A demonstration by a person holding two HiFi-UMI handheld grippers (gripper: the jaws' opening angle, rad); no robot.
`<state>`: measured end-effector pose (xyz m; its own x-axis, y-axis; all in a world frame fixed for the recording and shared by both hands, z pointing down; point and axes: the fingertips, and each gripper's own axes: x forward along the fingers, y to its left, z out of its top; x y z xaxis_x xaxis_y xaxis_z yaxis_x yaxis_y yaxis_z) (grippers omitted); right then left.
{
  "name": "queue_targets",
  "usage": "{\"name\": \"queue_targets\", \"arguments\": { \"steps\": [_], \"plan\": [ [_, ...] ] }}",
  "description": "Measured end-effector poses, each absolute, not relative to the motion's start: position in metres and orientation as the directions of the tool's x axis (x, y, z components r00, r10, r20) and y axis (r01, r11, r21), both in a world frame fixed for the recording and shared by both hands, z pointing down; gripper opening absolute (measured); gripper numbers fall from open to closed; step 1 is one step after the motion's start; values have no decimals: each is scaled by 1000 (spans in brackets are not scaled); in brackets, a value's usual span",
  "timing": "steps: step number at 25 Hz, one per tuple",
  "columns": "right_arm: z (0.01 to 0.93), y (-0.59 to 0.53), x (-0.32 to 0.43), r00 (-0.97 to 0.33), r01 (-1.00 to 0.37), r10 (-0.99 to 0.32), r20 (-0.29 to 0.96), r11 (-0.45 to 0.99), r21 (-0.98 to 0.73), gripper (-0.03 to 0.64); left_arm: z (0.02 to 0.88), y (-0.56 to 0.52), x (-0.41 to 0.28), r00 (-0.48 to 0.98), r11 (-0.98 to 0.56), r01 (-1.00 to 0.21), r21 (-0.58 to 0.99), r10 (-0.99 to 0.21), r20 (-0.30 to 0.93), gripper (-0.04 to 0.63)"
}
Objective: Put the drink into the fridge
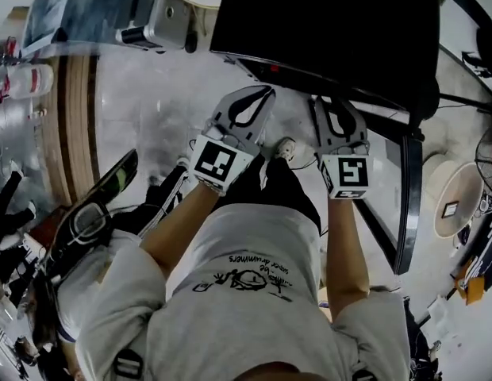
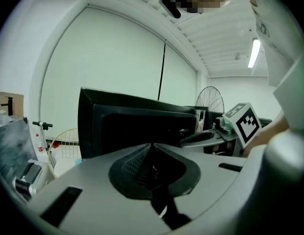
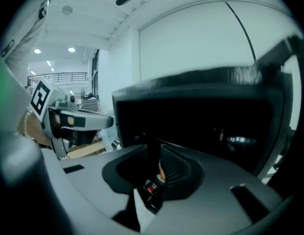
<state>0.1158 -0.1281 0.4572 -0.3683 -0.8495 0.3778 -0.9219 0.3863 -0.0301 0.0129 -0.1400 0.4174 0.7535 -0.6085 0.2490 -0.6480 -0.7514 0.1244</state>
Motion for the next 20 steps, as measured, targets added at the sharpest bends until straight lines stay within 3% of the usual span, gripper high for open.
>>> {"name": "queue_targets", "arguments": {
  "steps": [20],
  "plan": [
    [289,-92,105,-439,-892,-859,264,453,-8,21,287,-108,22,803,-798,-593,108,-574,164,29]
  ]
}}
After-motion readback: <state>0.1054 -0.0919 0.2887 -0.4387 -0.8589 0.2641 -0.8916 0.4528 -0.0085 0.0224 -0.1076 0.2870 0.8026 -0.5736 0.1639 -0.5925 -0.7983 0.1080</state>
